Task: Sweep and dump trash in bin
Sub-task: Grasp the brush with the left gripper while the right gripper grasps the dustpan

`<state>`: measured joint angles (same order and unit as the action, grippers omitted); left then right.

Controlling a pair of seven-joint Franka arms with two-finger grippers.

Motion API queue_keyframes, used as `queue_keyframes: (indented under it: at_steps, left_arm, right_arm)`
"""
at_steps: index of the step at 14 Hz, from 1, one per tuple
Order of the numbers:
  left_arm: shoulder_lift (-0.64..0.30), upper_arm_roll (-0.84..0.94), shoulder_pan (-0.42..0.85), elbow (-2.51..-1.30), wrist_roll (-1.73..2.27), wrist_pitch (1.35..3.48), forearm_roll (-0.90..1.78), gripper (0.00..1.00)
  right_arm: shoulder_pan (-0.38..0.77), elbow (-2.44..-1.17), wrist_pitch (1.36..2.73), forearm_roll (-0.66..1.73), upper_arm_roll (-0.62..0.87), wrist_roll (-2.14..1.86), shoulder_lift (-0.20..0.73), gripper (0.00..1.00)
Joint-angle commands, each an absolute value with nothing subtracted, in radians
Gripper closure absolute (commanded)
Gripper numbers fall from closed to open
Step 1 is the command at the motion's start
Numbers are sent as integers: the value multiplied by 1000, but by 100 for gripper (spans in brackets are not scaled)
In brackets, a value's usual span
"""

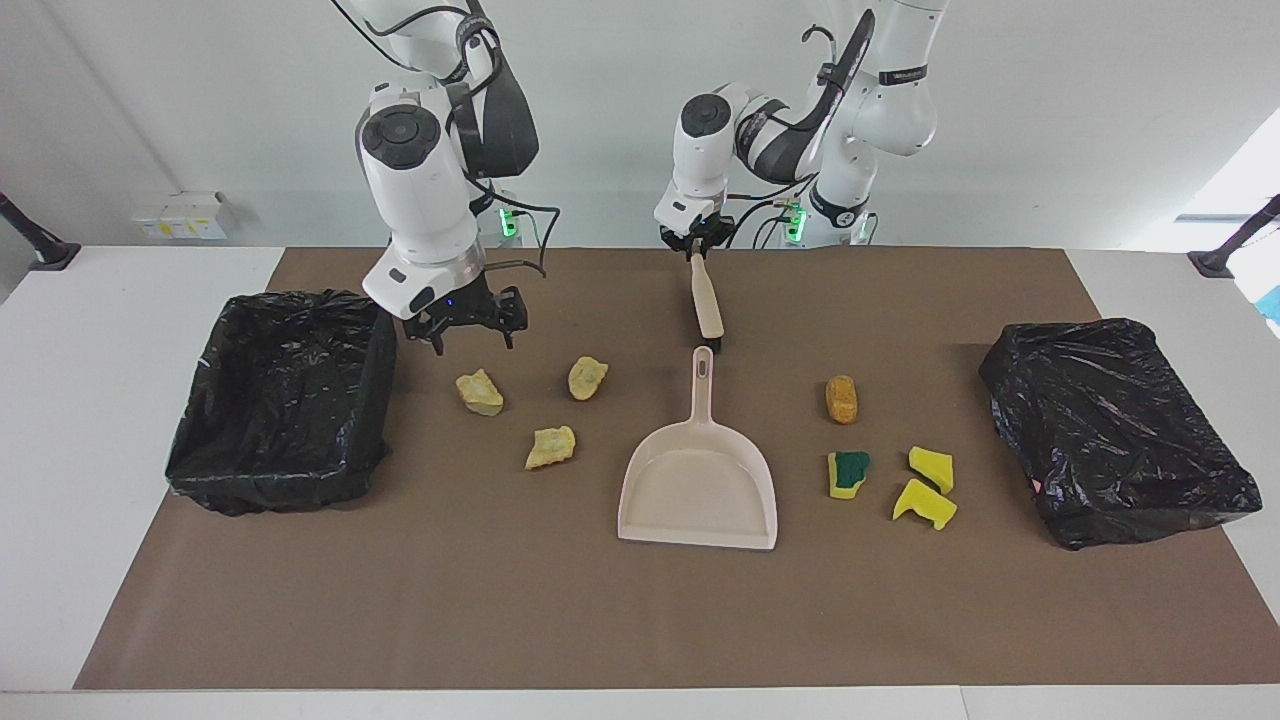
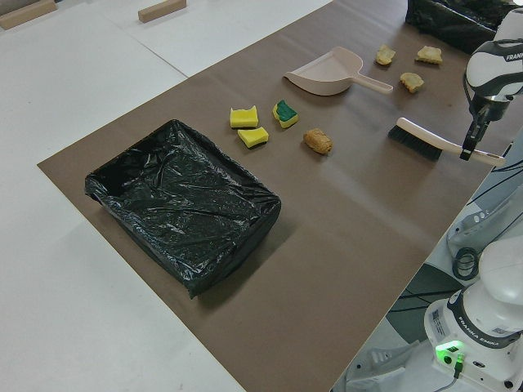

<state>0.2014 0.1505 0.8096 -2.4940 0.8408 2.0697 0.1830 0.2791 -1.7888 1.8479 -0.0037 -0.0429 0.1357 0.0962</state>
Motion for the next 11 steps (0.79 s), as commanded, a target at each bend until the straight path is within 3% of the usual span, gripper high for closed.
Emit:
queue_keyframes:
  at_steps: [1,5,11]
  left_arm:
    - [230,138,657,-2433,628,1892,195,100]
    - [285,137,341,-2306,292,1740,181,100]
    - [112,135,4,-2010,-79,1681,-8,100]
  right_arm:
    - [279,-1802,1893,11,-43,191,100,0]
    - [372,-1795,1992,11,-43,345,150,0]
    - [563,-1686,2063,-8,-43,618,291,0]
